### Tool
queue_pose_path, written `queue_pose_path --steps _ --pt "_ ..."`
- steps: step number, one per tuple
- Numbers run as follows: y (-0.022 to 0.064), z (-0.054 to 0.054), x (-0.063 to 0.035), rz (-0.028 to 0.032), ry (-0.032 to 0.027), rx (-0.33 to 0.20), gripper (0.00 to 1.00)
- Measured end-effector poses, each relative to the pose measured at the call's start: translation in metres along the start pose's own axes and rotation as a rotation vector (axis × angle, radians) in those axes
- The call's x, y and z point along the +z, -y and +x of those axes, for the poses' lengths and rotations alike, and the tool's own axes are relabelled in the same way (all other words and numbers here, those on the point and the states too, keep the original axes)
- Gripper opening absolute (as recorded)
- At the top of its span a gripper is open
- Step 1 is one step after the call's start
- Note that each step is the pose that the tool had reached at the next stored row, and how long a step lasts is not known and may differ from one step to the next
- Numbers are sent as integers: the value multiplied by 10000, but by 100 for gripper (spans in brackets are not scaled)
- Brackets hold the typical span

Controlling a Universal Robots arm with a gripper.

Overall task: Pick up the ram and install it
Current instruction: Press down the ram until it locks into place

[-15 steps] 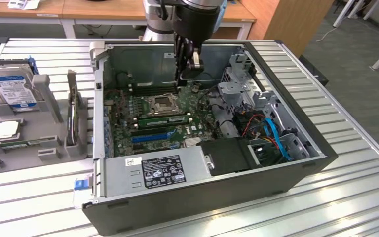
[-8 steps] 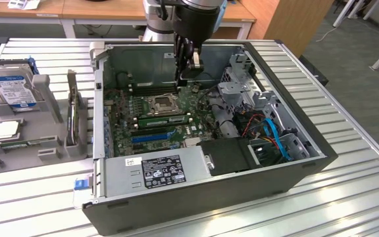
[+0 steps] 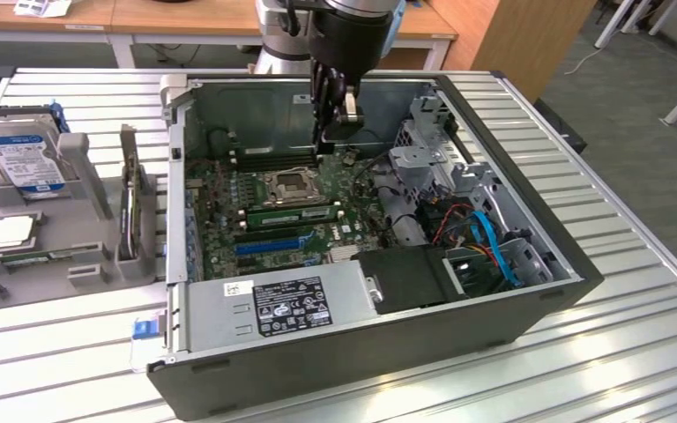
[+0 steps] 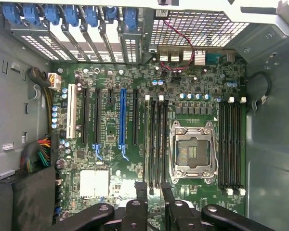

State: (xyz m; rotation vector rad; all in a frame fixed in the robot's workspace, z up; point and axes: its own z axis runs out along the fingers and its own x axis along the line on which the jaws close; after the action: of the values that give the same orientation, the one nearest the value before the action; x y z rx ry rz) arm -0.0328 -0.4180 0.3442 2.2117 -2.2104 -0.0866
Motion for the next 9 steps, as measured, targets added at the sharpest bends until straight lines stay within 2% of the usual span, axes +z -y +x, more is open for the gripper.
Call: queue_pose_path --steps 2,4,9 --pt "0 0 0 0 0 0 24" --pt "0 0 0 1 0 0 11" --pt "0 0 0 1 0 1 10"
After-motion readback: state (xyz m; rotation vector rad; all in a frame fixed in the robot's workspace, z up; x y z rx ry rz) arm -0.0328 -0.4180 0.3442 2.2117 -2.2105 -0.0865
